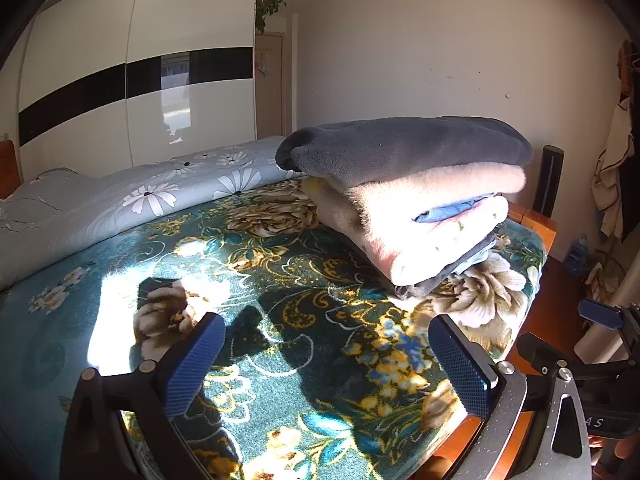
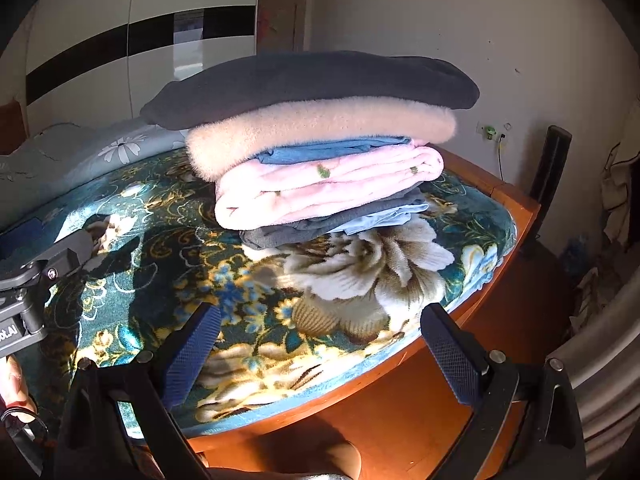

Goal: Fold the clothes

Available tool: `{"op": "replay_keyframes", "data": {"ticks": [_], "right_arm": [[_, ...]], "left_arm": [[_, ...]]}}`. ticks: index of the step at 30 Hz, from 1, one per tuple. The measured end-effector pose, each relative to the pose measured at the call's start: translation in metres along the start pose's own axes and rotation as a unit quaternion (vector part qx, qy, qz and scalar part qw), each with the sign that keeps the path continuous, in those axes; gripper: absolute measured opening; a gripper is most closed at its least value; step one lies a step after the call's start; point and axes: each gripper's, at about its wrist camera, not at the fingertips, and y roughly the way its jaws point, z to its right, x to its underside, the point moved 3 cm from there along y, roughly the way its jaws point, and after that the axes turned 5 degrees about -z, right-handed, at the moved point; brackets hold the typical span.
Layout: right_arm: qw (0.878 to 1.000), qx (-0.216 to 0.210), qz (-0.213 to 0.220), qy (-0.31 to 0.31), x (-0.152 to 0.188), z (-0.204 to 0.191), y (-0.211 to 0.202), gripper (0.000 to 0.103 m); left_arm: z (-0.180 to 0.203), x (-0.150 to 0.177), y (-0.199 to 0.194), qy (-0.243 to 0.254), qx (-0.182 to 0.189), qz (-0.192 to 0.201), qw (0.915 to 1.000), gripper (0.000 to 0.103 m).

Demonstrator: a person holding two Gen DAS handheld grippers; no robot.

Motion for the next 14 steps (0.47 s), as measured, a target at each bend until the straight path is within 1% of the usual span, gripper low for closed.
{"op": "replay_keyframes", "data": {"ticks": [14], "right_arm": [[1.0, 0.0, -0.002, 0.002, 0.0027, 0.0006, -0.0013, 0.101]], "left_arm": [[0.0, 0.0027, -0.0013, -0.002, 0.001, -0.001, 1.0, 0.103]]}}
